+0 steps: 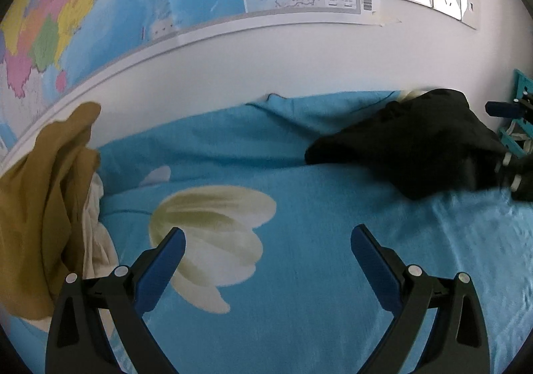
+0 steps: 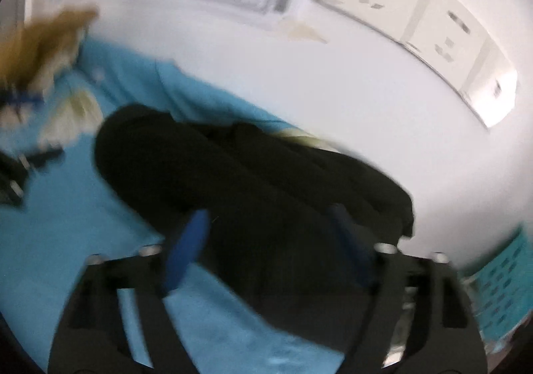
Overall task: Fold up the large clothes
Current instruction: 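Grasp the black jacket with both grippers and lift it off the bed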
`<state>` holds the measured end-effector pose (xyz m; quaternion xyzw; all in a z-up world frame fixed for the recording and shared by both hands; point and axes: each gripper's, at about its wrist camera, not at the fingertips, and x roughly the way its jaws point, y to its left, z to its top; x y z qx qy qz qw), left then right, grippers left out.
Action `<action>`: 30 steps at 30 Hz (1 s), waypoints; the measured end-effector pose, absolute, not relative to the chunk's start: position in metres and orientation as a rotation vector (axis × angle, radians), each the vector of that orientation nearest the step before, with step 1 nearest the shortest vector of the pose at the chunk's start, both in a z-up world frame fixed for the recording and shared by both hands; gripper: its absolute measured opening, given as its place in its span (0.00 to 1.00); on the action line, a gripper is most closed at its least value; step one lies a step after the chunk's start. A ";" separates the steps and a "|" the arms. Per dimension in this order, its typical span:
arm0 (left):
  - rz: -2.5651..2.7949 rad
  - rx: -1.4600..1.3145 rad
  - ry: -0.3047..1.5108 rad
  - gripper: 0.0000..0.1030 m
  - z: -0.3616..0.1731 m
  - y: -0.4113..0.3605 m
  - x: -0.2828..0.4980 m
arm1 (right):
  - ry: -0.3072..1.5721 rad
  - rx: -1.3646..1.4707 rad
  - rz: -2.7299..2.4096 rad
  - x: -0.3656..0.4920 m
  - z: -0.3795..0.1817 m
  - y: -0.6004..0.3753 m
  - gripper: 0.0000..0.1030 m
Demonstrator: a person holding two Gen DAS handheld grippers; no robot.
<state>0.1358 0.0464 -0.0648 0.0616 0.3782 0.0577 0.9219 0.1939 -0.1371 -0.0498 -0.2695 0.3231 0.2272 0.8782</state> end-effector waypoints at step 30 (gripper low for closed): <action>-0.513 0.440 0.511 0.60 -0.074 -0.097 0.232 | 0.431 0.038 0.390 0.216 0.081 -0.306 0.07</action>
